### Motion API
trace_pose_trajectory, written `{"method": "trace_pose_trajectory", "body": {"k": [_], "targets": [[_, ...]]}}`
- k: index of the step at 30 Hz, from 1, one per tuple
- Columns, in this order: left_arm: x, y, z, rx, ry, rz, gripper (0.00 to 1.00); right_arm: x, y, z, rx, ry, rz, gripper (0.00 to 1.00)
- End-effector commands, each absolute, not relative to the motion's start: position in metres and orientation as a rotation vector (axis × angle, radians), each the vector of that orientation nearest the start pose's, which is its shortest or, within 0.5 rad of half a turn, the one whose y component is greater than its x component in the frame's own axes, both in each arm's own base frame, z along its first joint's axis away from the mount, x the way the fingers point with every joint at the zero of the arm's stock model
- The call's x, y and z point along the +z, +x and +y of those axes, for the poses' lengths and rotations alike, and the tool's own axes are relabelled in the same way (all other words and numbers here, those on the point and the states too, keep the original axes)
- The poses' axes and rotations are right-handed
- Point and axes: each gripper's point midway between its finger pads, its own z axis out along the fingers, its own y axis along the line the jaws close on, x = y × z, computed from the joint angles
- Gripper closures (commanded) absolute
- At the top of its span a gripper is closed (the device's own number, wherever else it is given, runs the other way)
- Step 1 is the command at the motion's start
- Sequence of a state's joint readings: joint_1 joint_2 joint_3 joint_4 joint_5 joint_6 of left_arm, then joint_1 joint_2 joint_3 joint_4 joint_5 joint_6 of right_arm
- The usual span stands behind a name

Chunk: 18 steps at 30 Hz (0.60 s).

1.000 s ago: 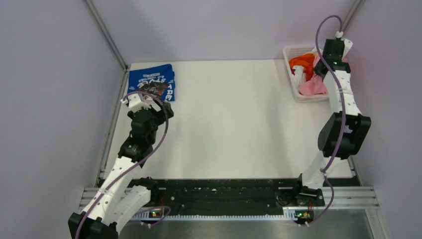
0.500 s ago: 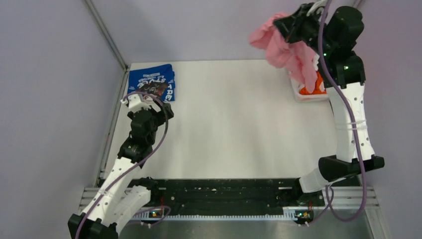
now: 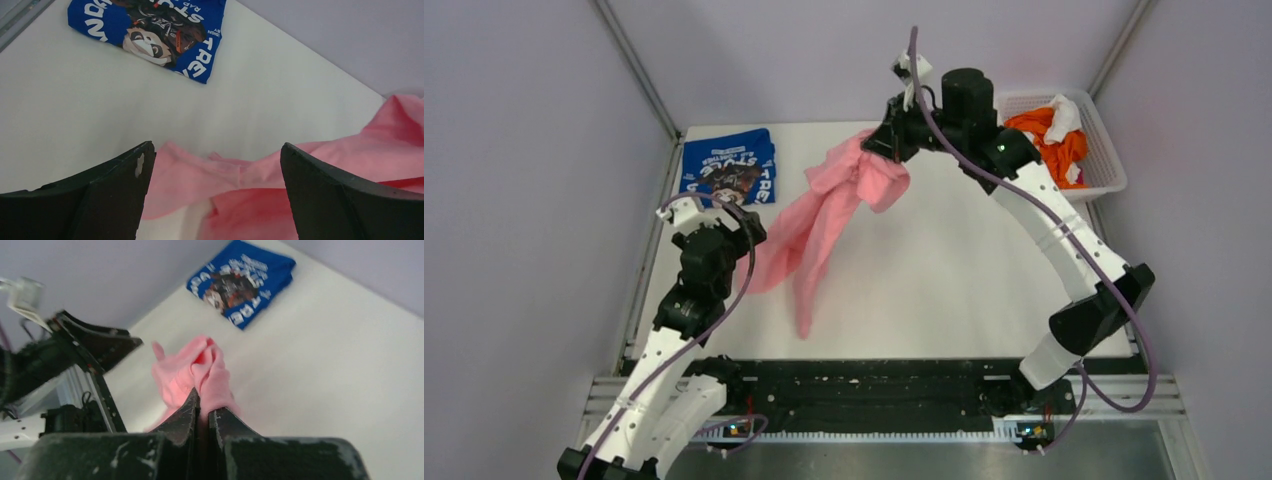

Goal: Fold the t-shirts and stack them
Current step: Move the tshirt to the center of the board

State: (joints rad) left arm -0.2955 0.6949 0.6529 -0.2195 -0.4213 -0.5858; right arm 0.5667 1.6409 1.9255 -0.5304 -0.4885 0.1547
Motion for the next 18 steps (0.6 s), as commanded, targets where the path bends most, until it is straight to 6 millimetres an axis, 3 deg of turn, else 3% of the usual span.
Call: {"method": "trace_pose_trajectory", "body": {"k": [1, 3, 5, 7, 8, 10, 11, 15, 18], "targets": [[0.253, 0.293, -0.029, -0.236, -0.598, 1.676, 0.01, 0.401, 0.350, 0.285, 0.796, -0.524, 1.747, 1.00], [0.249, 0.297, -0.031, -0.236, -0.600, 1.693, 0.01, 0.354, 0.355, 0.260, 0.710, -0.400, 1.862, 0.98], [0.243, 0.300, -0.035, -0.238, -0.602, 1.725, 0.01, 0.300, 0.363, 0.223, 0.591, -0.226, 1.989, 0.89], [0.236, 0.304, -0.041, -0.248, -0.596, 1.768, 0.01, 0.243, 0.366, 0.180, 0.439, -0.057, 2.107, 0.59], [0.232, 0.306, -0.044, -0.250, -0.593, 1.795, 0.01, 0.227, 0.366, 0.160, 0.356, 0.020, 2.139, 0.44], [0.221, 0.309, -0.049, -0.249, -0.598, 1.855, 0.01, 0.217, 0.364, 0.126, 0.182, 0.122, 2.142, 0.11], [0.215, 0.310, -0.050, -0.244, -0.609, 1.886, 0.01, 0.217, 0.361, 0.118, 0.140, 0.140, 2.136, 0.02], [0.192, 0.315, -0.065, -0.266, -0.589, 2.002, 0.01, 0.226, 0.349, 0.118, 0.188, 0.119, 2.096, 0.01], [0.171, 0.316, -0.068, -0.241, -0.613, 2.087, 0.01, 0.211, 0.336, 0.128, 0.261, 0.087, 2.132, 0.01]]}}
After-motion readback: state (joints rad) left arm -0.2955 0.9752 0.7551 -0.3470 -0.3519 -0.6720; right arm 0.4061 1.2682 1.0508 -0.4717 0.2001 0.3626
